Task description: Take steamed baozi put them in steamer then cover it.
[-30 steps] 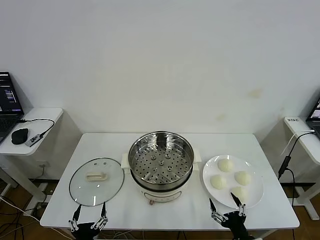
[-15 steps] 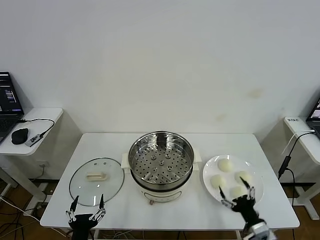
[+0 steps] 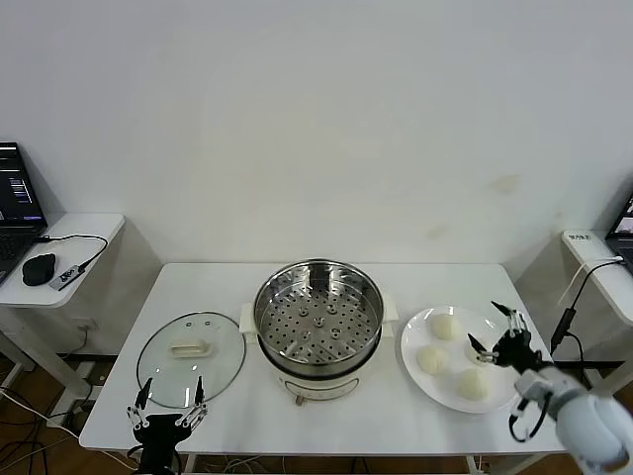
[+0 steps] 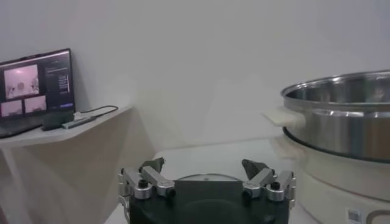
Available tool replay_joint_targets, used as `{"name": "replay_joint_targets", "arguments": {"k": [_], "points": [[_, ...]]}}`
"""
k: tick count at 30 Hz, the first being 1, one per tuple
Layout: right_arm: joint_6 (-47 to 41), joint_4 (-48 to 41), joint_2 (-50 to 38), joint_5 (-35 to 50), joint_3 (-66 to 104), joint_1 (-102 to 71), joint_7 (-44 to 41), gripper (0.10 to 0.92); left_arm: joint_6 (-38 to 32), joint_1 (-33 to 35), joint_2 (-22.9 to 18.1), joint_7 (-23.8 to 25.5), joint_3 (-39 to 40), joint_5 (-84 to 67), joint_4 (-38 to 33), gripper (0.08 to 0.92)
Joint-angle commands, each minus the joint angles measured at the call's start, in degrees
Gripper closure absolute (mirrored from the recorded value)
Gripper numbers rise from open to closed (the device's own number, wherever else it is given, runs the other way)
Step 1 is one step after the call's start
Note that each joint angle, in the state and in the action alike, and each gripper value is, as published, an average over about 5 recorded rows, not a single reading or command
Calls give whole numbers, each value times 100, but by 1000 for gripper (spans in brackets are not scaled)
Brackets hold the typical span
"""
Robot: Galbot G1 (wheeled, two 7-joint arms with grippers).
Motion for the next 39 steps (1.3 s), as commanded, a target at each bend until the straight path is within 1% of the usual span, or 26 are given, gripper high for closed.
{"name": "replay_joint_targets", "arguments": {"k": [1,9,12,16,24,33,39], "points": [[-198,-900,-1128,-85,-1519,1977,-1069,203,155,-25,7,-60,-12,147,-26,177],[-84,-1844,-1269,565,-4703,4655,-2482,203,238,-78,18,-117,-99,103,0,177],[-44,-2107,-1164,820,-5510,5395,-2837,203,254,-104,12,-130,-116,84,15,177],[-10,-2389,-967,1009,-6329,5939,-3166,203,295,-131,2,-135,-161,37,9,177],[157,-2913,-428,954,-6779,6086,-3072,203,399,-173,19,-155,-307,-103,-6,177],[181,-3718,475,752,-6494,5939,-2792,203,414,-134,25,-167,-421,-118,-10,177],[175,-4044,835,616,-6436,5893,-2708,203,410,-134,29,-172,-488,-119,8,177]]}}
